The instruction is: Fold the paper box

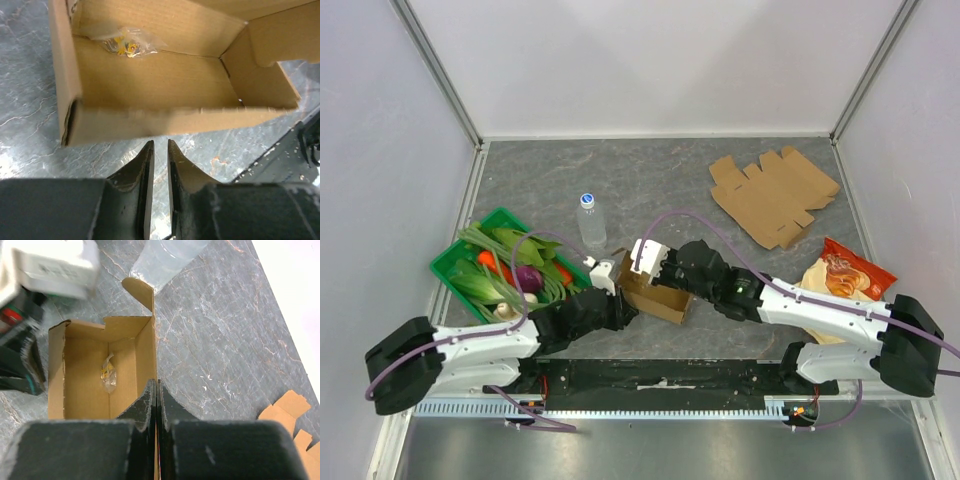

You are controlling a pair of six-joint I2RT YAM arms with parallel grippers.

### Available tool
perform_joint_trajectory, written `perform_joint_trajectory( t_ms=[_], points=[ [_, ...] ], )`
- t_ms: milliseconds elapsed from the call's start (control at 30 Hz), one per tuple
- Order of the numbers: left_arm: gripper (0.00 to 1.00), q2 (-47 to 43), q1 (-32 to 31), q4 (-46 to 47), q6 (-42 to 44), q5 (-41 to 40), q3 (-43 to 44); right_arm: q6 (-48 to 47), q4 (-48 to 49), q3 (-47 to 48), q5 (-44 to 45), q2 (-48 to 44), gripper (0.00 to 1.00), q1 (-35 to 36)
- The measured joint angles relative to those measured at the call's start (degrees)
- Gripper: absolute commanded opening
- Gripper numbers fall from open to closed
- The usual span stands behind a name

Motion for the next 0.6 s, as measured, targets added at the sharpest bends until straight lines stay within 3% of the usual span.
perform_joint_trajectory(
  t_ms=[267, 433, 600],
  points=[
    [0.23, 13.6, -0.2, 12.9, 0.2, -2.4, 0.0, 0.6, -1.2, 0.6, 2.9, 0.0, 0.00, 5.1],
    [0.24, 19.8, -0.2, 21.0, 1.1, -4.2, -0.1, 5.0, 0.4, -1.0, 3.3, -0.1, 0.07, 5.9],
    [0.37, 13.6, -1.3, 23.3, 1.3, -2.7, -5.5, 8.8, 1.7, -3.6, 2.9, 0.5, 0.08, 6.5]
  ],
)
